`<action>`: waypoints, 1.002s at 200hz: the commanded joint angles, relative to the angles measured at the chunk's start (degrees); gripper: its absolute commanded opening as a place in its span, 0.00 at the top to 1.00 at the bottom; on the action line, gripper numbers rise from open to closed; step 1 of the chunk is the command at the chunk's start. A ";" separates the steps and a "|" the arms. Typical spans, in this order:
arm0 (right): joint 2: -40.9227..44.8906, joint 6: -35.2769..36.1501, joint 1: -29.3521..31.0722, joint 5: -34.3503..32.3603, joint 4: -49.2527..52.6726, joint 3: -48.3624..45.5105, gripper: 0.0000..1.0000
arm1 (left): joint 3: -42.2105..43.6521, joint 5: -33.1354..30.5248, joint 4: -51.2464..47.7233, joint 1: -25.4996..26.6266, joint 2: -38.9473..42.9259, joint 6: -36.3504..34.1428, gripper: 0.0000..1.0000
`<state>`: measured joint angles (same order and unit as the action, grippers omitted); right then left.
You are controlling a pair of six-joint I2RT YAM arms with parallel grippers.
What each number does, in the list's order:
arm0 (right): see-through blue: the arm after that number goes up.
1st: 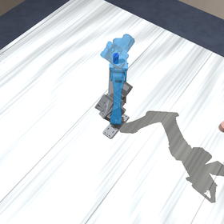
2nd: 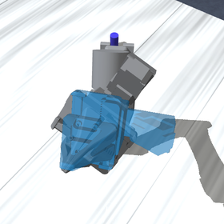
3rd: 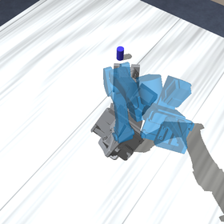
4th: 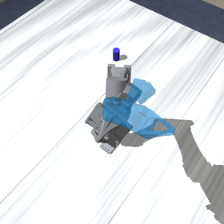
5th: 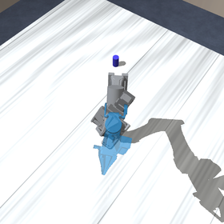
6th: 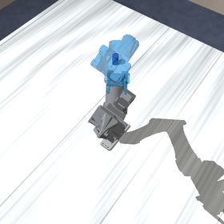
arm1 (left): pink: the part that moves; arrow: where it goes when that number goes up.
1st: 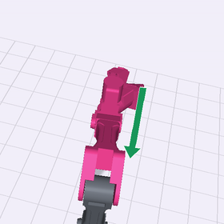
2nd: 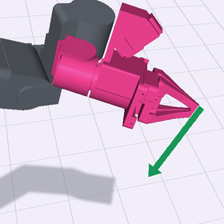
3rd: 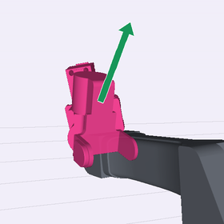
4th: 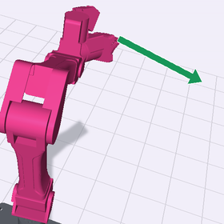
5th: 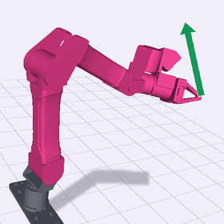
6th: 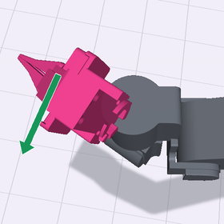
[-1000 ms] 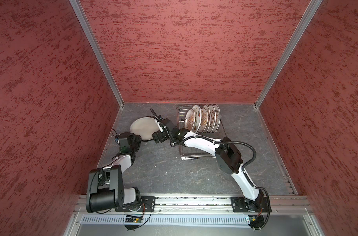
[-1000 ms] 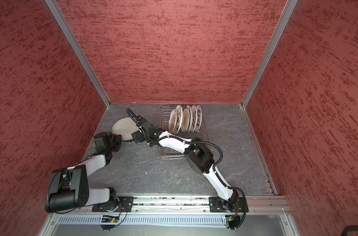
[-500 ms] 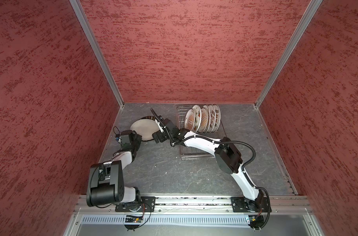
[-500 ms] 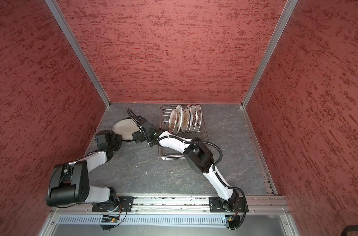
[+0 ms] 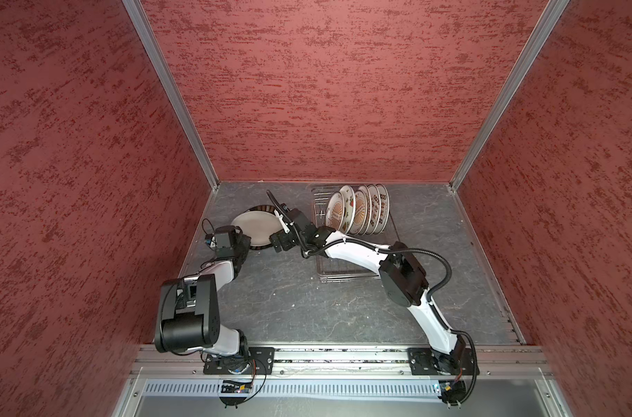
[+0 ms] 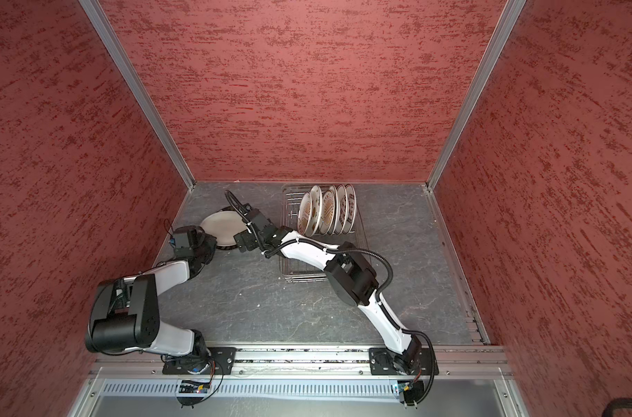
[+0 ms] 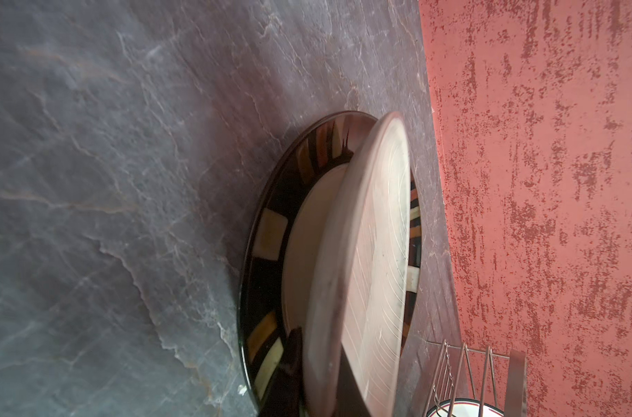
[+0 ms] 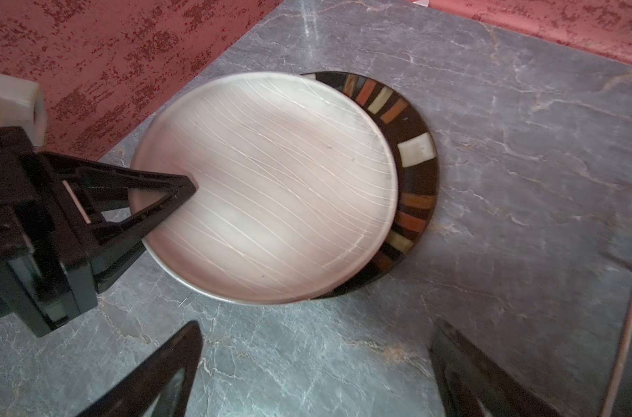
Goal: Unload the plates from the dish rack
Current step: 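Lower the white plate onto the dark-rimmed plate while the right gripper reaches the rack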
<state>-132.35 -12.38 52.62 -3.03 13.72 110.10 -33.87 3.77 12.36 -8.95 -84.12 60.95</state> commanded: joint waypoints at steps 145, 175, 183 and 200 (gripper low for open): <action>-0.67 0.39 -0.41 1.44 -2.00 -0.49 0.01 | -2.34 -1.63 2.68 1.03 -1.07 -1.00 0.69; -0.71 0.32 -0.40 1.60 -2.17 -0.59 0.01 | -2.69 -1.57 2.80 1.04 -2.53 -1.01 0.62; -0.71 0.34 -0.41 1.57 -2.20 -0.65 0.01 | -2.62 -1.57 2.99 1.08 -2.86 -1.01 0.62; -0.71 0.34 -0.41 1.53 -2.12 -0.77 0.01 | -2.72 -2.34 3.05 1.30 -3.18 -1.09 0.58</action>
<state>-132.35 -12.40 52.49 -2.61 13.32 110.06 -34.63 2.55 13.28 -8.27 -87.00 60.77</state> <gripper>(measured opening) 0.990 0.386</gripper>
